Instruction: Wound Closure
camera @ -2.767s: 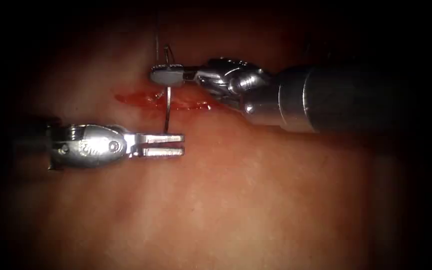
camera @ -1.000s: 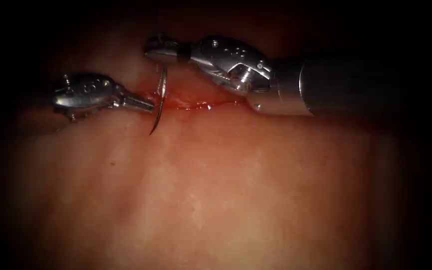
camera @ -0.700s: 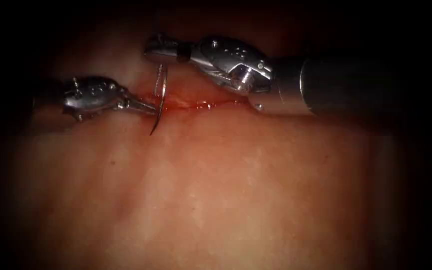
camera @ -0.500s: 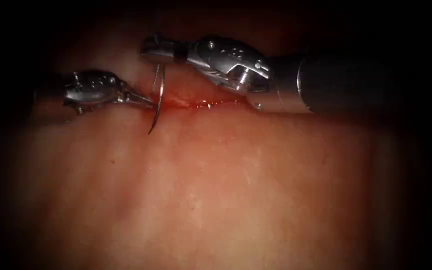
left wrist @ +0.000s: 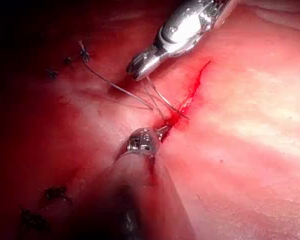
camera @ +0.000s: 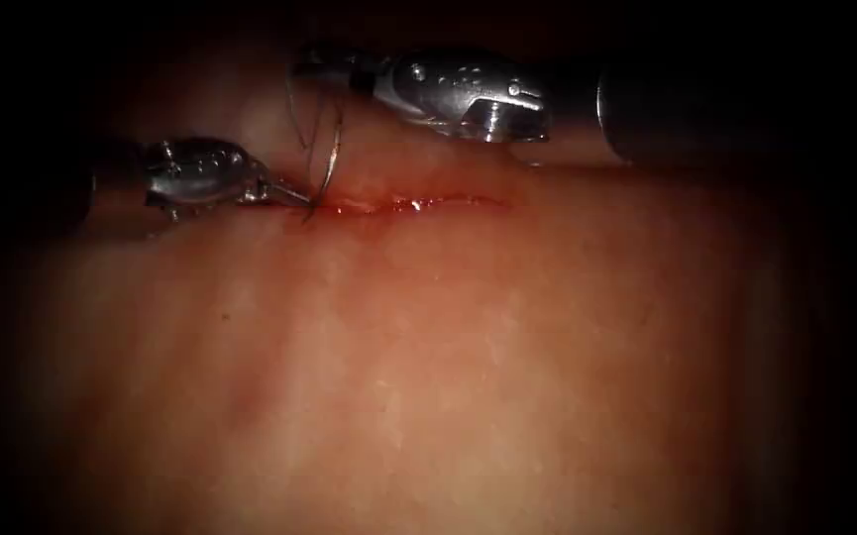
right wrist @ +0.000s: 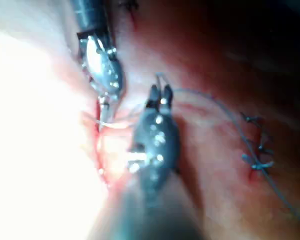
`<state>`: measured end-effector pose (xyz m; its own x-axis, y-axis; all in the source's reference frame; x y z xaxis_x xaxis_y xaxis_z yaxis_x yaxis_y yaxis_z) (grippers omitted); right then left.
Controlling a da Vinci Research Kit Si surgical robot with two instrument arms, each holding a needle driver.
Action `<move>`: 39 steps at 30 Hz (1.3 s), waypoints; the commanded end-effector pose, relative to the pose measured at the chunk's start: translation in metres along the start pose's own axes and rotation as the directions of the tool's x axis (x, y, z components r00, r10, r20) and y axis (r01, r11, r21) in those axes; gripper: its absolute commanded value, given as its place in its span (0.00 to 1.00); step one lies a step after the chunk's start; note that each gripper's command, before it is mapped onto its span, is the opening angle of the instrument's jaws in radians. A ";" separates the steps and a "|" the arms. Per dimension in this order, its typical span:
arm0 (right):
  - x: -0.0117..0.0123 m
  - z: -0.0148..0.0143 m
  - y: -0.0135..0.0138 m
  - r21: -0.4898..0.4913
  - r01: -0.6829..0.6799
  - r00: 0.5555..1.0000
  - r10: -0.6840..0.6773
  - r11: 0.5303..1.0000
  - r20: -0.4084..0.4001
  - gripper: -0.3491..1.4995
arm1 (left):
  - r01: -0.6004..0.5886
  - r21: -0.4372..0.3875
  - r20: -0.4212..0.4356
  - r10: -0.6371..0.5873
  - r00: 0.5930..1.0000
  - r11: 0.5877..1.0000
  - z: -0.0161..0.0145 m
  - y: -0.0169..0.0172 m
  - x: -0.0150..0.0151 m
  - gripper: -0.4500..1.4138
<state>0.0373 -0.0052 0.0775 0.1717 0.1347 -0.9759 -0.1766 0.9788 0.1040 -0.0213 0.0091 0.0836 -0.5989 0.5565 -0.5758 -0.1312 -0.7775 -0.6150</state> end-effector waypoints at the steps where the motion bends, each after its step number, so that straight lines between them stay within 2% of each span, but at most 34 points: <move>1: -0.0001 0.0014 0.0003 0.000 0.016 1.000 -0.016 1.000 0.001 0.00 | -0.002 -0.006 0.006 0.002 1.000 1.000 0.0008 -0.0007 -0.0001 0.00; 4: -0.0004 0.0017 0.0001 0.003 0.031 1.000 -0.031 1.000 0.007 0.00 | -0.008 -0.017 0.032 0.009 0.999 1.000 0.0012 -0.0005 -0.0006 0.00; 7: -0.0004 0.0018 0.0002 0.003 0.049 0.999 -0.049 0.999 0.007 0.00 | -0.019 -0.061 0.113 0.025 0.993 0.998 0.0018 0.0004 -0.0012 0.00; 8: -0.0004 0.0018 0.0002 0.003 0.049 0.999 -0.049 0.999 0.007 0.00 | -0.019 -0.061 0.113 0.025 0.993 0.998 0.0018 0.0004 -0.0012 0.00; 12: -0.0005 0.0018 0.0003 -0.002 0.079 0.997 -0.079 0.997 0.012 0.00 | -0.035 -0.147 0.165 0.060 0.984 0.989 0.0022 0.0020 -0.0011 0.00; 18: -0.0011 0.0018 0.0005 -0.007 0.093 0.995 -0.093 0.996 0.020 0.00 | -0.046 -0.187 0.173 0.079 0.982 0.981 0.0023 0.0027 -0.0007 0.00; 25: -0.0014 0.0021 0.0001 -0.015 0.127 0.992 -0.127 0.992 0.028 0.00 | -0.049 -0.179 0.167 0.080 0.983 0.983 0.0006 0.0027 0.0004 0.00; 39: -0.0005 0.0030 -0.0011 -0.014 0.207 0.977 -0.206 0.978 0.053 0.00 | -0.050 -0.177 0.166 0.080 0.983 0.983 0.0003 0.0030 0.0003 0.00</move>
<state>0.0395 -0.0064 0.0782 0.2684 -0.0573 -0.9616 -0.1551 0.9826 -0.1018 -0.0216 0.0064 0.0810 -0.7309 0.4383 -0.5232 0.0393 -0.7382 -0.6734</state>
